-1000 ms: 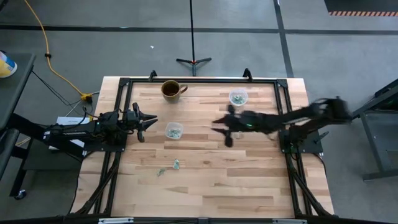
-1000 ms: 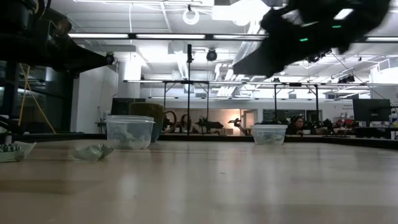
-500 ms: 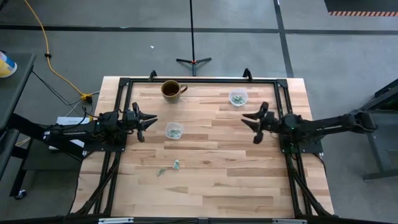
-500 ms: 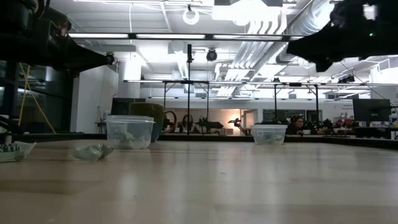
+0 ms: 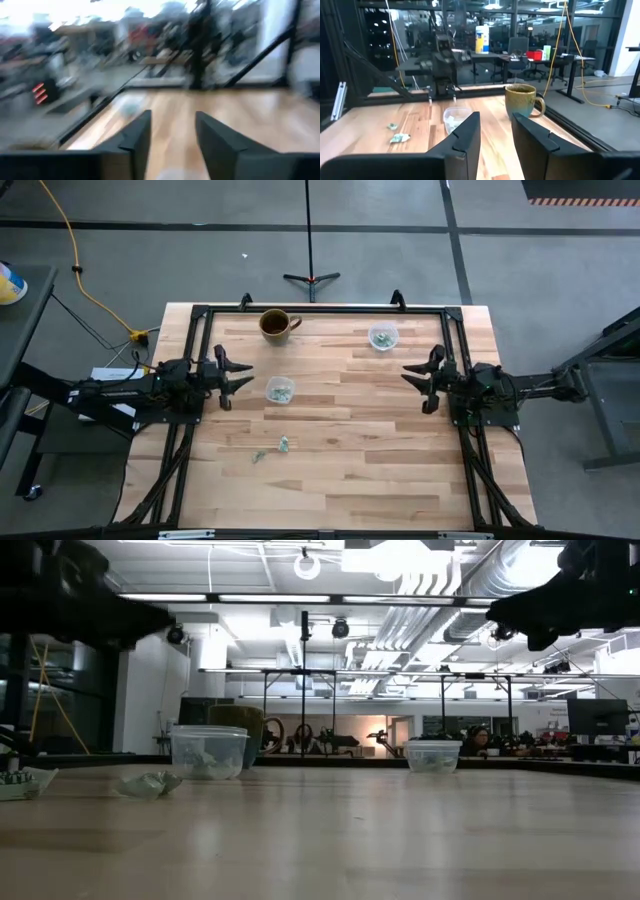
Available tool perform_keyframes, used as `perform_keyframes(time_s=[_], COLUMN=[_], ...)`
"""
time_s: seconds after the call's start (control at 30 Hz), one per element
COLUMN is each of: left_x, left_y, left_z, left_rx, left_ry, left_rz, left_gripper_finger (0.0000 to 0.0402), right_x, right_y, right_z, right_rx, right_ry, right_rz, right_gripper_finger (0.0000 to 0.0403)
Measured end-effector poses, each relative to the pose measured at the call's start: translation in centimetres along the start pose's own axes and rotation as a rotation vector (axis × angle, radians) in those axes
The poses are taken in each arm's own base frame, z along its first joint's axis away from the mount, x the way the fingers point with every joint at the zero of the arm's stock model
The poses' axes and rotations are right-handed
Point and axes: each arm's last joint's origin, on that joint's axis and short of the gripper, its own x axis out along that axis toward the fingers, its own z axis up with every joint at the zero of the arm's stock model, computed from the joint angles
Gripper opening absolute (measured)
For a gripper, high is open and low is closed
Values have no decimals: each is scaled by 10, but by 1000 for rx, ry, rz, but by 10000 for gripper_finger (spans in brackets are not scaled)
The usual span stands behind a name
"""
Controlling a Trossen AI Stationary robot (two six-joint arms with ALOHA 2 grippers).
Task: Pick and place Stevia / Truvia into bins
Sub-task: Put the stevia packet into the bottom container
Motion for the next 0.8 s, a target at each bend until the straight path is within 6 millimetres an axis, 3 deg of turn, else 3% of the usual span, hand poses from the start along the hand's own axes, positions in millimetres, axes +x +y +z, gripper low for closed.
perform_keyframes(time_s=[0.13, 0.27, 0.37, 0.5, 0.63, 0.8], left_x=[4, 12, 19, 33, 48, 66], left_y=[-6, -15, -25, -43, -65, -92], left_z=[11, 9, 7, 20, 30, 38], left_rx=[-92, -178, -187, -192, -183, -297], left_ry=[-114, -66, -36, 39, 213, 530], left_rz=[-226, -377, -431, -501, -521, -462], left_gripper_finger=[259, 288, 288, 274, 257, 239], right_x=[0, 0, 0, 0, 0, 0], right_y=[0, -1, -2, -3, -3, -3], right_z=[-1, -2, -5, -7, -7, -7], right_rx=[-3, -7, -13, 3, 2, 1], right_ry=[9, 23, 46, 66, 71, 73], right_rz=[-12, -36, -61, -90, -86, -101], right_gripper_finger=[103, 103, 103, 103, 103, 103])
